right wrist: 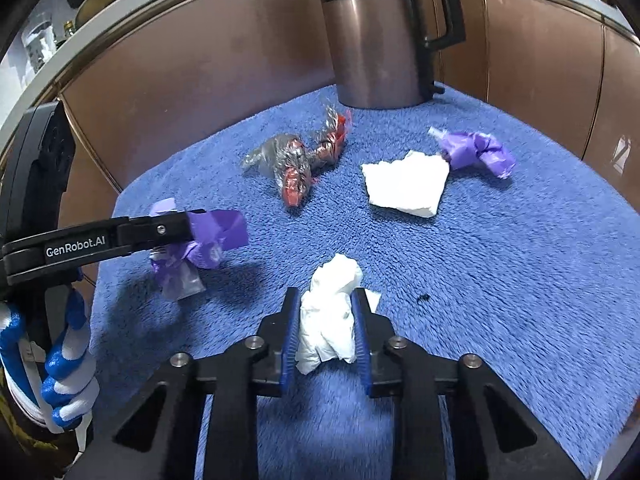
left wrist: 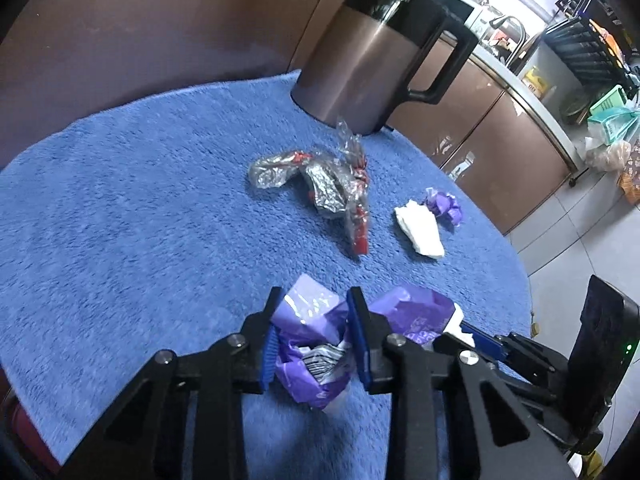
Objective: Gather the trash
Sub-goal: 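Carry the purple wrapper and tissue with both grippers over the white bin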
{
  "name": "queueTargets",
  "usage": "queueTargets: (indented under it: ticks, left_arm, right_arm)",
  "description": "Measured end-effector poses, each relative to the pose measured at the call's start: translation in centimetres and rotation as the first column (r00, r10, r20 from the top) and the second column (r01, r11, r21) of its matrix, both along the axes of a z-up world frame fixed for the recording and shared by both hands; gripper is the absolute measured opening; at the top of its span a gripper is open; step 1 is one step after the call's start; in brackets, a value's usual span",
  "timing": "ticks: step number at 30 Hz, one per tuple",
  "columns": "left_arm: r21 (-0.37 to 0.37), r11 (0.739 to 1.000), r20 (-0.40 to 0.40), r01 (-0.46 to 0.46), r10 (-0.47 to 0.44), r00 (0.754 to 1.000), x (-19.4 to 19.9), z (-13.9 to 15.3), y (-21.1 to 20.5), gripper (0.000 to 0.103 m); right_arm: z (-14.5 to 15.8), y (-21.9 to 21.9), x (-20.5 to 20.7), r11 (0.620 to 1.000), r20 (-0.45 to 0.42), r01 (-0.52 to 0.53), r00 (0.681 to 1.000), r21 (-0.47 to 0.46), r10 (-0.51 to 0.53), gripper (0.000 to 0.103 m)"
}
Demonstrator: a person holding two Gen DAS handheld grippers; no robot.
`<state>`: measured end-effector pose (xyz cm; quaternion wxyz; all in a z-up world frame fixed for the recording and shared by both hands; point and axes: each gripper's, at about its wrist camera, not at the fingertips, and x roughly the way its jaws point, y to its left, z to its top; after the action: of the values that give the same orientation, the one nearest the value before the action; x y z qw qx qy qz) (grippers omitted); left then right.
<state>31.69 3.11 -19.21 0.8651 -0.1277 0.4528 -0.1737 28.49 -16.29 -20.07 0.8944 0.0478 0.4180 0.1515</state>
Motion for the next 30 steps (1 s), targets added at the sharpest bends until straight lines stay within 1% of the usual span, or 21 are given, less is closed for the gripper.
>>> queueTargets:
  ticks: [4,8,13,14,16,20,24,28,30]
  left_arm:
    - [-0.004,1.0,0.047,-0.023,0.023,0.999,-2.1,2.2,1.3,0.029]
    - [-0.019,0.998,0.115,-0.067,0.068,0.991,-4.6,5.4,3.3,0.028]
    - [-0.034,0.993,0.233,-0.112,0.117,0.965,-8.9,10.4,5.7,0.028]
    - [-0.035,0.993,0.249,-0.116,0.121,0.961,-9.6,11.0,5.9,0.028]
    - [-0.036,0.992,0.285,-0.121,0.126,0.95,-11.5,12.4,6.2,0.028]
    - [-0.044,0.993,0.342,-0.113,0.121,0.932,-15.0,14.9,6.3,0.028]
    - [-0.052,0.995,0.396,-0.082,0.096,0.913,-18.4,17.2,5.7,0.028]
    - [-0.036,0.999,0.445,-0.02,0.034,0.895,-21.4,19.2,3.4,0.028]
    - [-0.026,1.0,0.457,0.017,-0.003,0.889,-22.1,19.5,1.9,0.028]
  right_arm:
    - [2.3,0.0,-2.5,1.0,0.052,0.003,0.999,0.01,-0.003,0.023]
    - [5.6,-0.5,-5.4,0.999,0.126,0.022,0.992,0.03,-0.025,0.023]
    - [10.5,-1.5,-10.3,0.998,0.241,0.05,0.969,0.048,-0.061,0.023]
    - [11.7,-1.8,-11.7,0.997,0.27,0.059,0.96,0.053,-0.071,0.023]
    - [13.1,-2.2,-13.3,0.996,0.305,0.07,0.949,0.057,-0.084,0.023]
    - [15.4,-3.2,-17.5,0.993,0.371,0.104,0.921,0.054,-0.116,0.023]
    - [17.3,-4.7,-22.3,0.987,0.43,0.149,0.889,0.055,-0.158,0.023]
    - [18.5,-6.7,-26.5,0.976,0.475,0.207,0.853,0.072,-0.216,0.023]
    - [18.8,-8.0,-28.4,0.965,0.487,0.246,0.835,0.085,-0.256,0.023]
